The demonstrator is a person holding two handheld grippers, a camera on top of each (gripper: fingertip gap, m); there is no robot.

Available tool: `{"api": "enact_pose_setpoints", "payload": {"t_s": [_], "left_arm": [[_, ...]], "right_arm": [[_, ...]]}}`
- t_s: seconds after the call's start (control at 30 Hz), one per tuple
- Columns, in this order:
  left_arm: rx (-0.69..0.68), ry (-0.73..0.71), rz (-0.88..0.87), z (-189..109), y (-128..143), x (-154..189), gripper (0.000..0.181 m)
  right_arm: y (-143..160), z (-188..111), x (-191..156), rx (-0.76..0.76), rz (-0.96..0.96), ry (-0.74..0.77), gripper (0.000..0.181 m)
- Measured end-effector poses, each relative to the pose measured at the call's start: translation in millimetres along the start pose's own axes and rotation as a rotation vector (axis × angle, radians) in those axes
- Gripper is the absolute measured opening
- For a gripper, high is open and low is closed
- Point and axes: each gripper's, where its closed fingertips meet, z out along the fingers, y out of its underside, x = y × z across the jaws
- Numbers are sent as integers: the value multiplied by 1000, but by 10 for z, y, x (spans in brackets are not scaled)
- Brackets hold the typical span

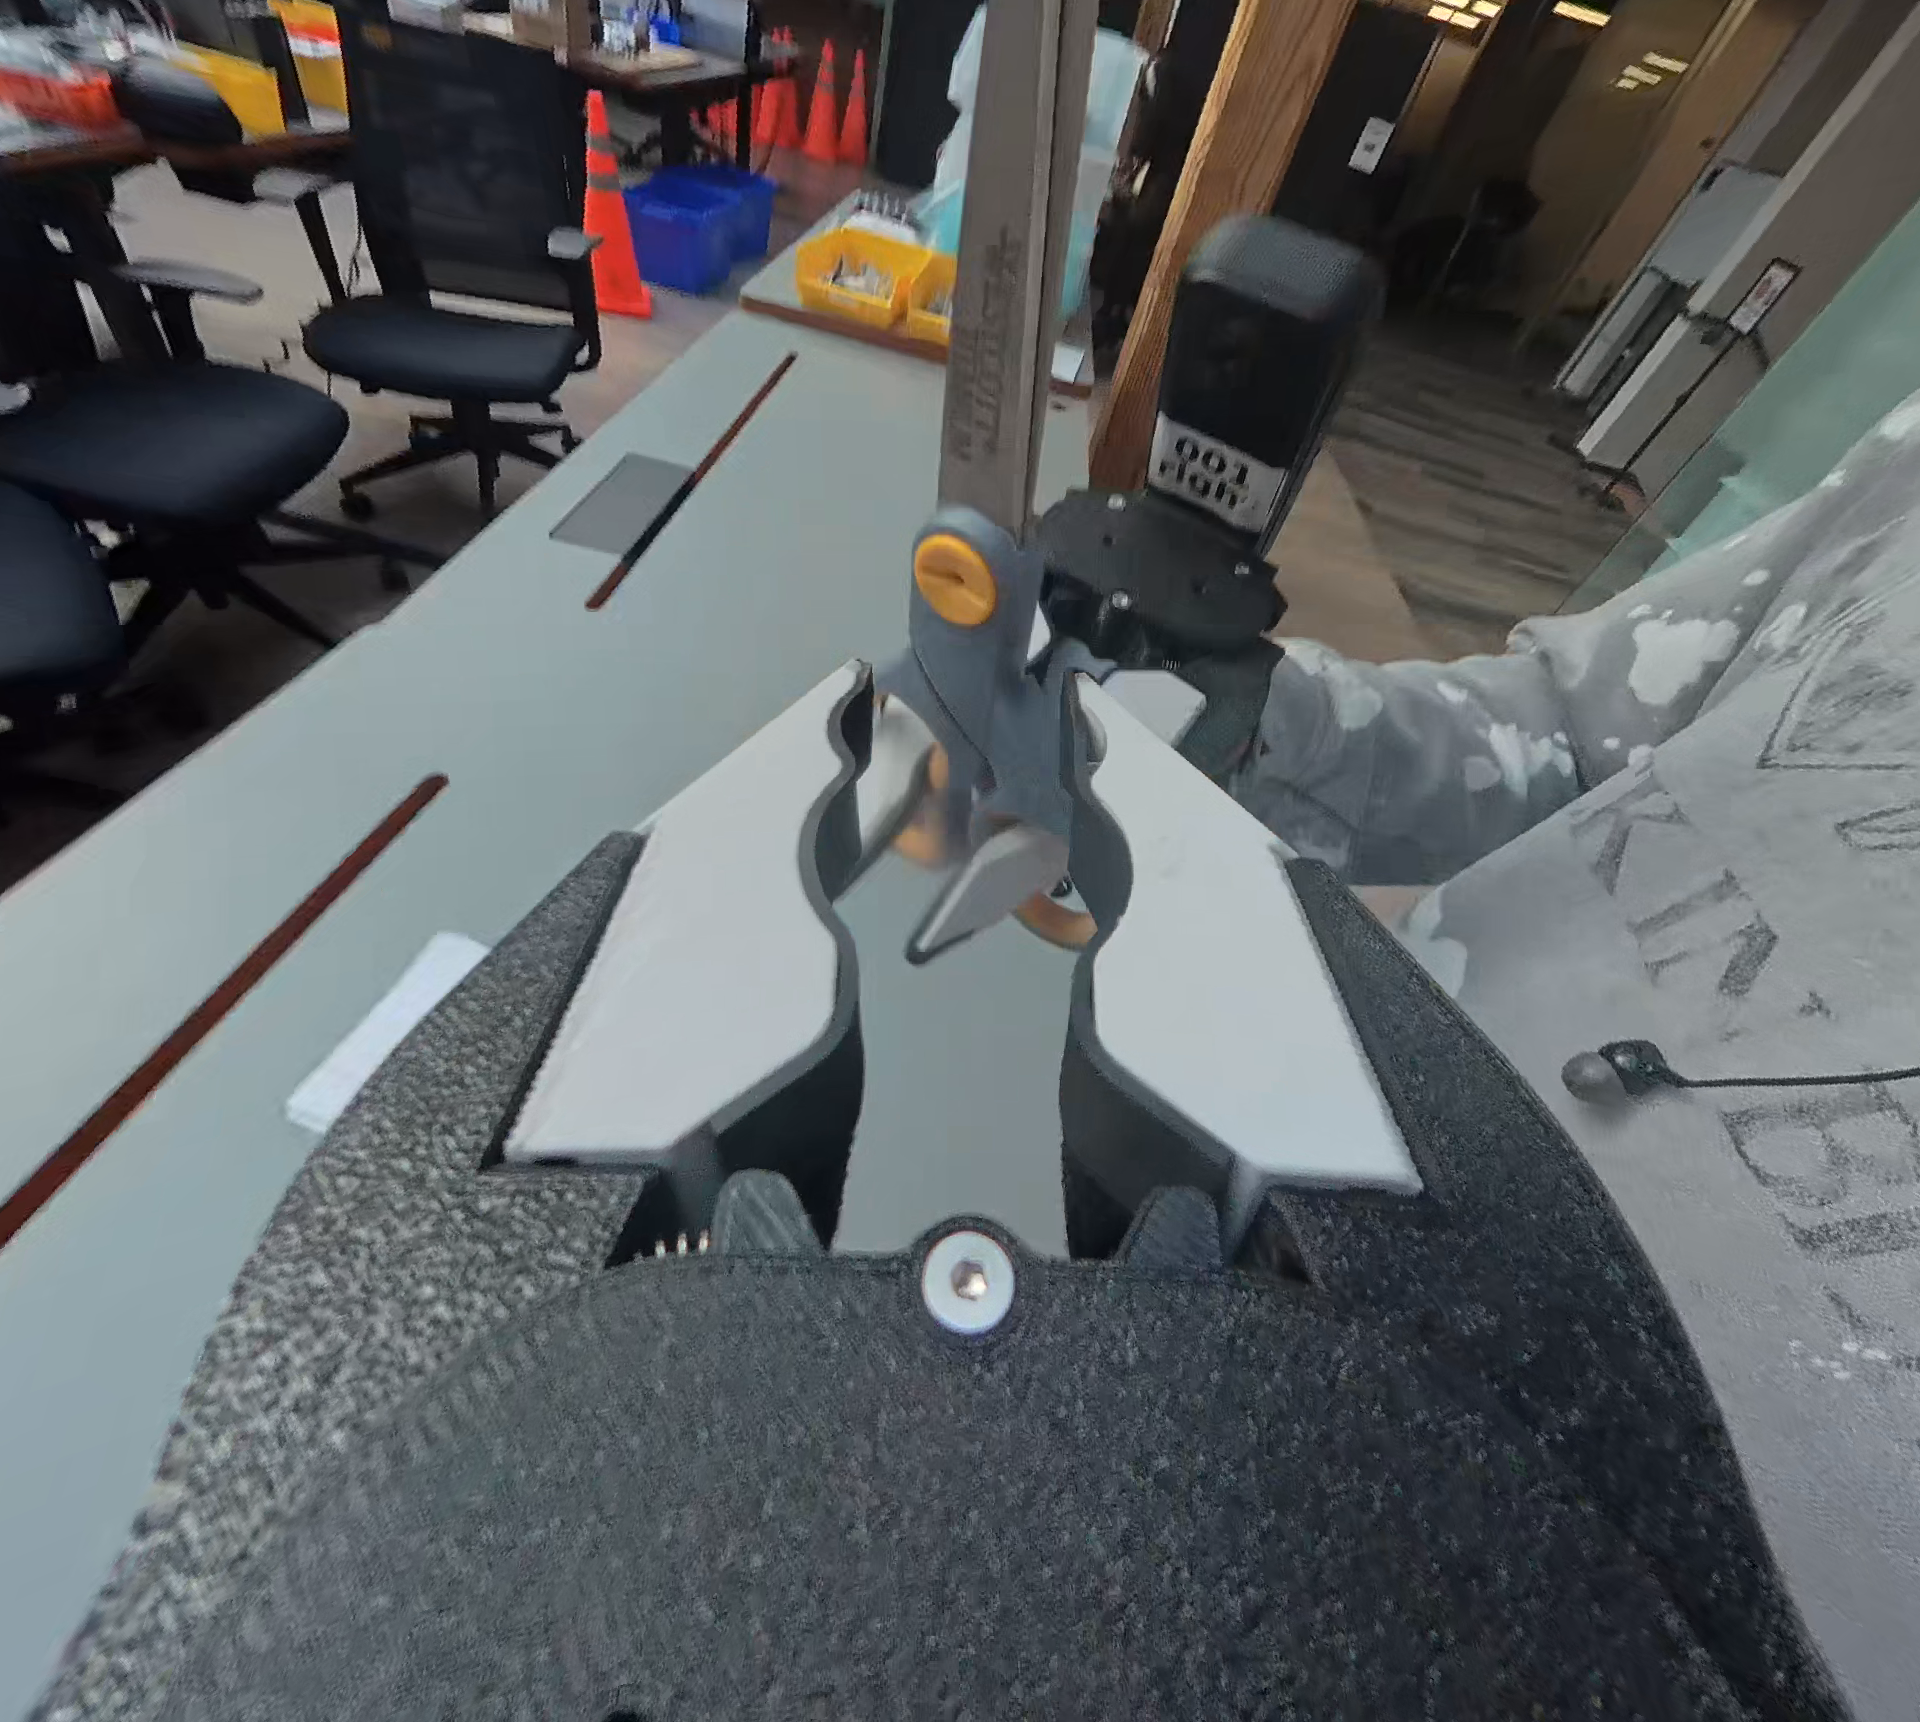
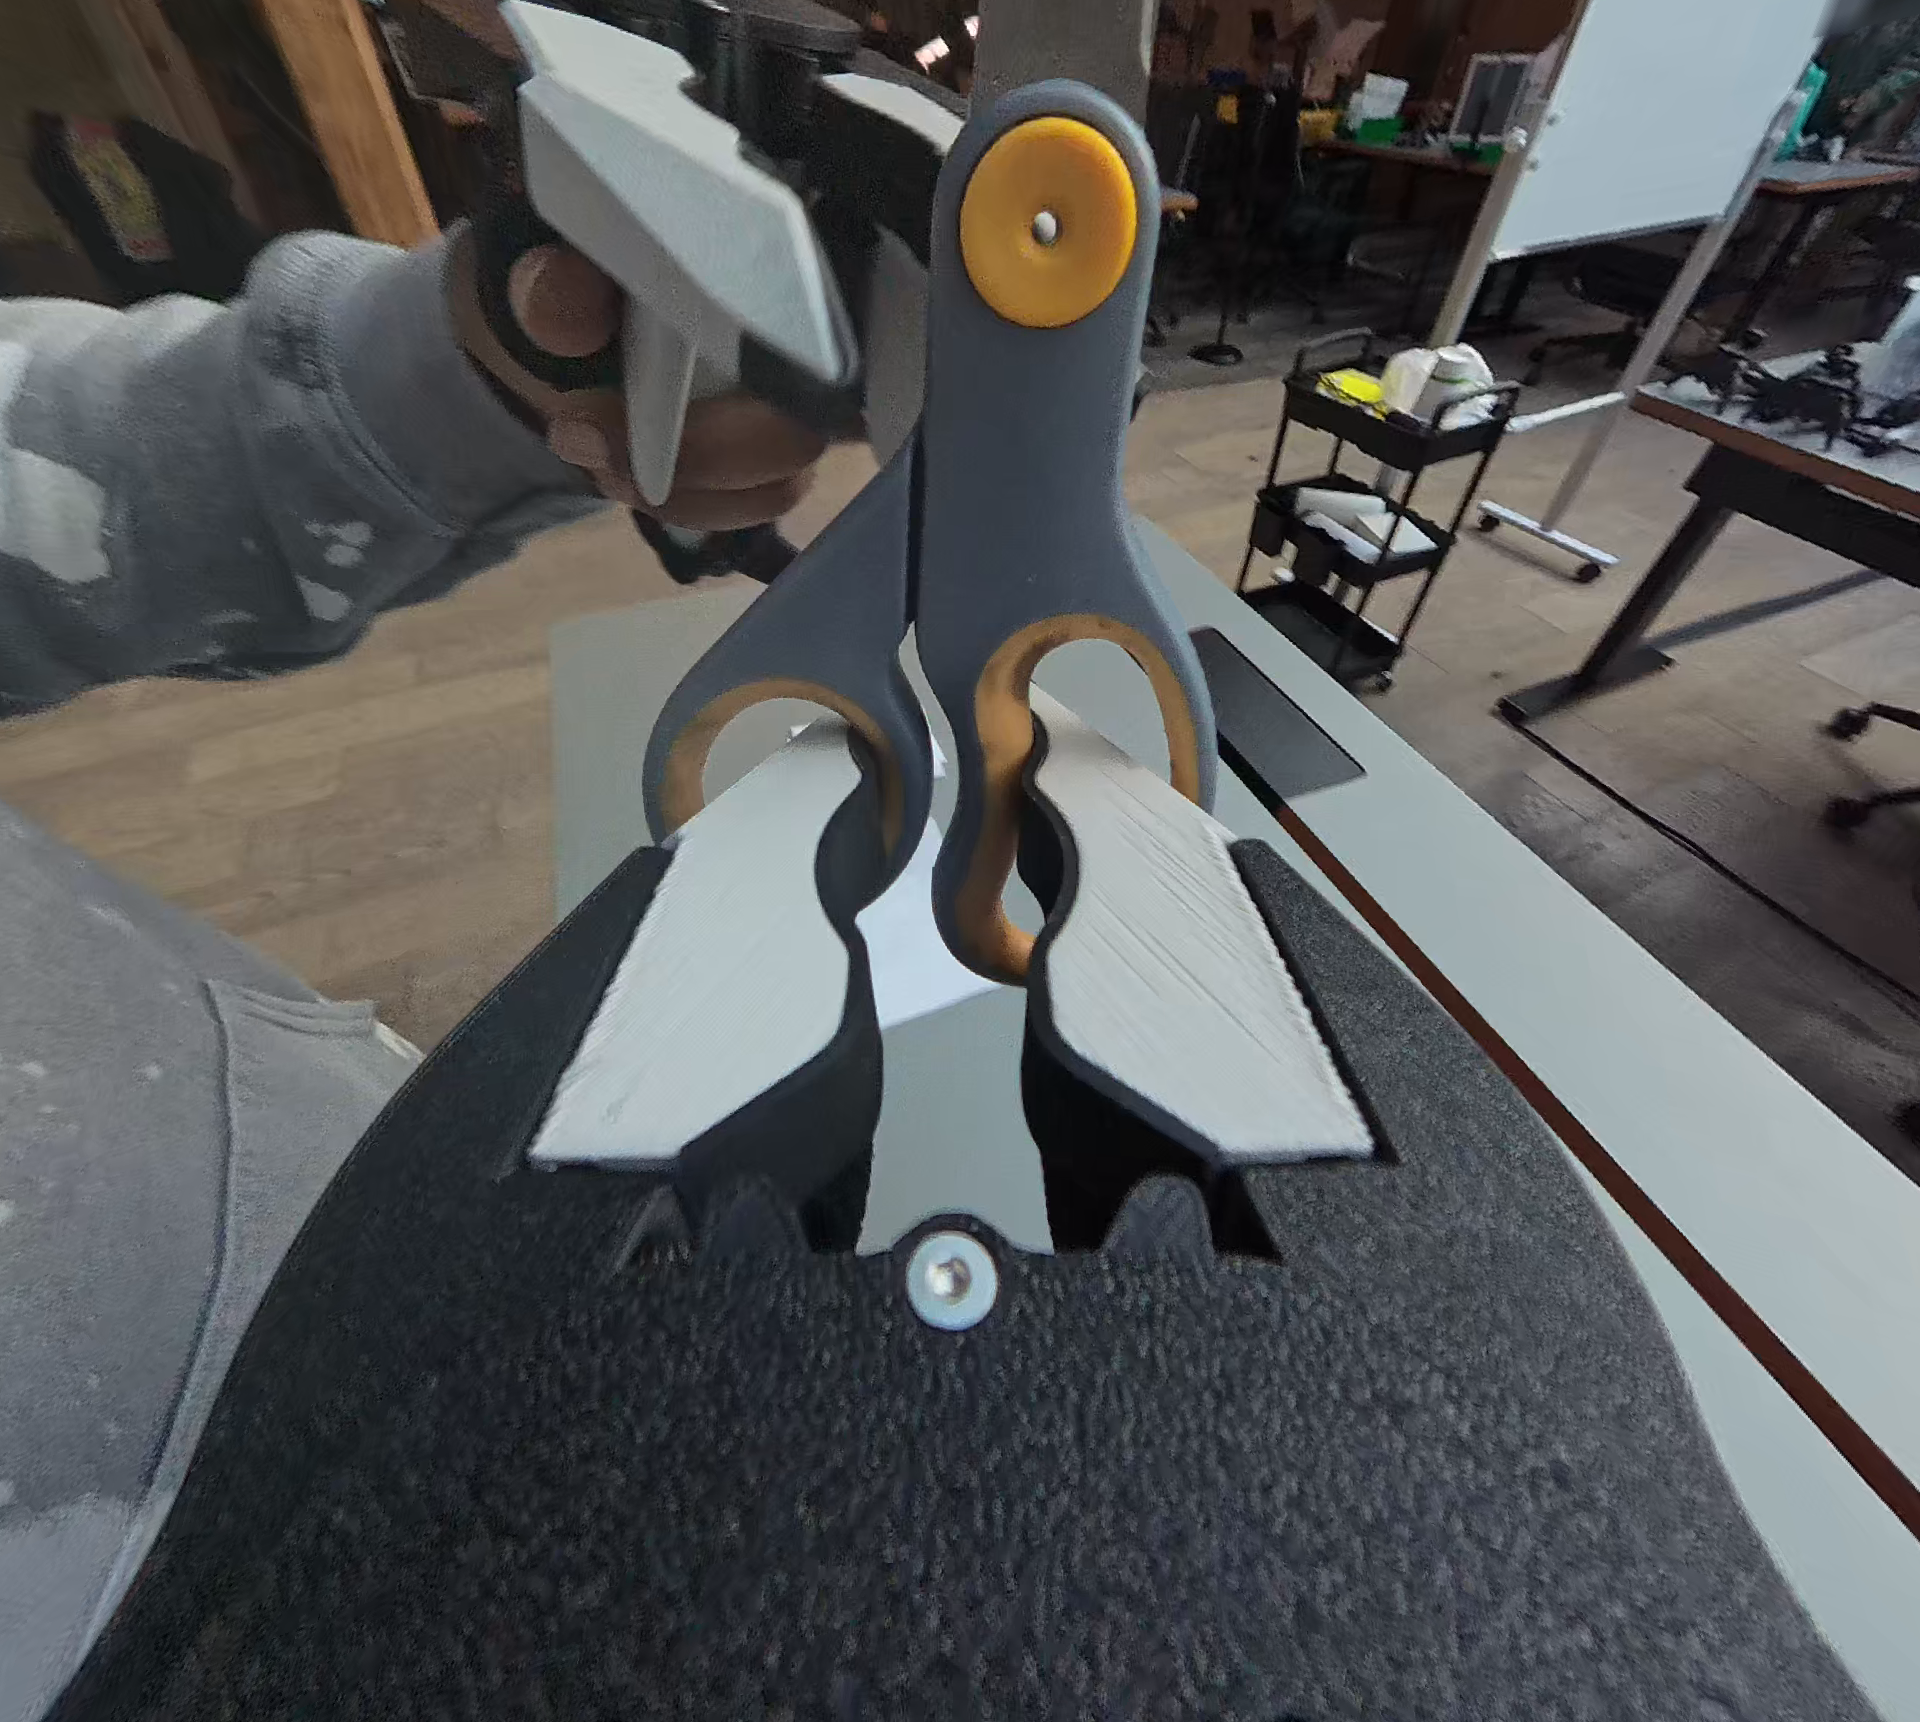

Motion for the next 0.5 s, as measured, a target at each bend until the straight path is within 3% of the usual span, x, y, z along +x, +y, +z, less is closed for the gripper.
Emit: {"api": "enact_pose_setpoints", "payload": {"t_s": [0.1,0.27,0.5], "left_arm": [[-126,-87,-138,148,365,-73,31],[-25,-269,-363,295,562,-370,14],[92,-229,-664,360,845,-492,15]], "right_arm": [[234,-11,250,-188,-95,168,18],[510,25,491,-374,-325,381,18],[775,123,551,-427,-435,460,32]]}}
